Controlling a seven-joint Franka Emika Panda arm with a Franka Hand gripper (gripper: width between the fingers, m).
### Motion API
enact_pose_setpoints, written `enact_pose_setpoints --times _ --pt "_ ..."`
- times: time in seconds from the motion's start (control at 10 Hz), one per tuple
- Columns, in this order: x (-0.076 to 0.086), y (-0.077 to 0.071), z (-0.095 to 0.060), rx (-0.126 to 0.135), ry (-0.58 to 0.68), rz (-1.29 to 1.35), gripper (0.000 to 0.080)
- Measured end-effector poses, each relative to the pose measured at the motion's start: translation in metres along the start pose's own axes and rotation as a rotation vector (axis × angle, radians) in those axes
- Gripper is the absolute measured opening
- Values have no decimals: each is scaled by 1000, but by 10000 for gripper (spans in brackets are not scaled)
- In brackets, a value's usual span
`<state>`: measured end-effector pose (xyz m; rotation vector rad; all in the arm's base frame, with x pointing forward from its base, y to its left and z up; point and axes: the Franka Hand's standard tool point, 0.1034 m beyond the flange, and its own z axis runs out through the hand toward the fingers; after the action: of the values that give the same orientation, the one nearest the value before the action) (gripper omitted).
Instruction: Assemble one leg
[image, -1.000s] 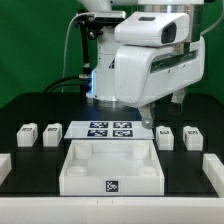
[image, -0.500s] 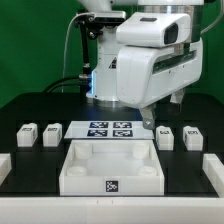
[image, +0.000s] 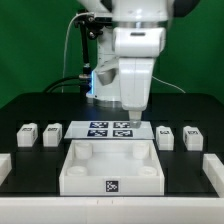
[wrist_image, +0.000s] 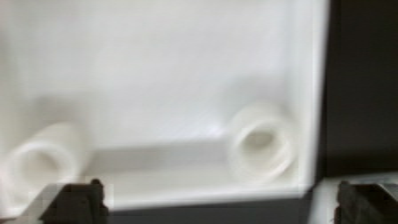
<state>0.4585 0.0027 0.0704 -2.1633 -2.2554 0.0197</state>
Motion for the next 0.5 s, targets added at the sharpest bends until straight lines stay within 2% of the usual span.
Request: enact_pose_setpoints --times 0.1,0.2,0.5 --pt "-10 -15 16 5 8 -80 650" --pt "-18 -22 32 16 18 -119 650" --pt "-21 -21 57 50 33 -72 650"
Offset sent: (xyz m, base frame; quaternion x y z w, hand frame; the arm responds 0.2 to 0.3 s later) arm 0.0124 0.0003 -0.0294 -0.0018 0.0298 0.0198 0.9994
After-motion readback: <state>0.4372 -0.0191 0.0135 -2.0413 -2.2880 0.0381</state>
